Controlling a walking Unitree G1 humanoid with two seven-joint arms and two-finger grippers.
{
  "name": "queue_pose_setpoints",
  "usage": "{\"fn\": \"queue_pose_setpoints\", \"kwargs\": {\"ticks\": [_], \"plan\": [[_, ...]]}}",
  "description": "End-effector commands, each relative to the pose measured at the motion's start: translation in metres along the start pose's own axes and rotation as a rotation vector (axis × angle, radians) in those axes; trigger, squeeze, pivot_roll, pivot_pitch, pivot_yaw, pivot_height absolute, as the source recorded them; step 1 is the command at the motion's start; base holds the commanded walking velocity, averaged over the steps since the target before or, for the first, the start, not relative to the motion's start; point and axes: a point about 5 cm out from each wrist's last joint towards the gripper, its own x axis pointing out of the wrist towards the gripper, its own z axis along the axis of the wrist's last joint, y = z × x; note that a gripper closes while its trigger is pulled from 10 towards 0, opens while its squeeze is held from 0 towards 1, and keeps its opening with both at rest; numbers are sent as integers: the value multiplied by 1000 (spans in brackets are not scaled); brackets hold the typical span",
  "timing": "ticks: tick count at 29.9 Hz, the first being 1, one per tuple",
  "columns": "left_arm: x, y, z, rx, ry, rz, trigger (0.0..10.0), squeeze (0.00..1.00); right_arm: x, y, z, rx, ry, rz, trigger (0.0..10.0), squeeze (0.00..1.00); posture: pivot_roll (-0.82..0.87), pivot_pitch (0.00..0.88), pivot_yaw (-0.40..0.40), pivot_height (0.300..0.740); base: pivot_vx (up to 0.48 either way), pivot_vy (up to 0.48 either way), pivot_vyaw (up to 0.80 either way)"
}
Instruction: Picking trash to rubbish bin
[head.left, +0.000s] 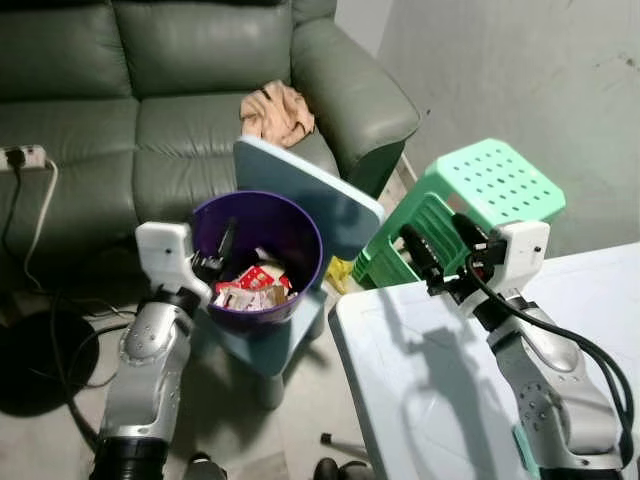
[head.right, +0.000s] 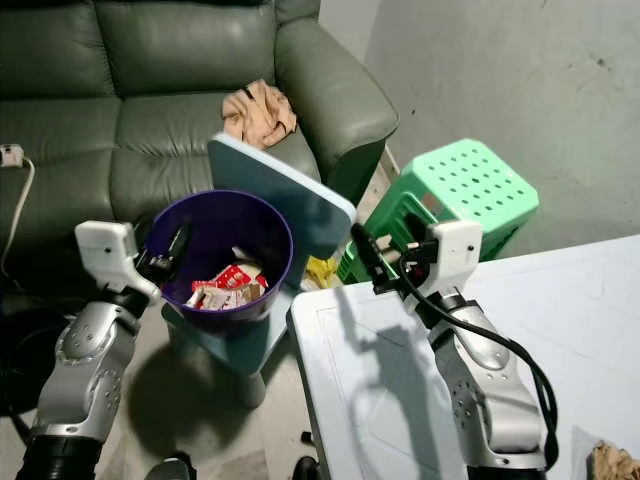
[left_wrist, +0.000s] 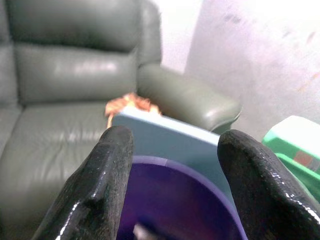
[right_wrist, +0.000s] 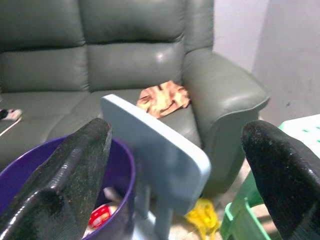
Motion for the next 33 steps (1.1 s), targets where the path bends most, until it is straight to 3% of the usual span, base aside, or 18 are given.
{"fn": "queue_pose_setpoints", "kwargs": {"ticks": [1,8,16,17,20,25,28,33], "plan": [[0,-3,-5,6,27,-2,10000,0,-2,-9,1,-19,-17,-53,10000,0,33,94,-91,740,0,0,0],[13,-14,-2,-6,9,-43,10000,0,1,-8,-7,-31,-31,-89,10000,0,15,46,-72,740,0,0,0],[21,-29,-5,2,15,-105,10000,0,2,-21,-9,-90,-54,-202,10000,0,-17,25,-58,740,0,0,0],[23,-37,-8,14,21,-140,10000,0,-2,-33,-8,-134,-50,-255,10000,0,-34,20,-58,740,0,0,0],[24,-47,-11,14,25,-174,10000,0,-9,-49,-7,-185,-42,-318,10000,0,-48,18,-57,740,0,0,0],[25,-50,-13,9,28,-184,10000,0,-13,-53,-7,-200,-38,-339,10000,0,-56,18,-59,740,0,0,0],[24,-54,-15,10,30,-198,10000,0,-25,-60,-12,-220,-13,-382,10000,0,-62,21,-63,740,0,0,0],[23,-55,-17,10,29,-200,10000,0,-27,-58,-15,-220,-12,-372,10000,0,-63,22,-66,740,0,0,0]]}}
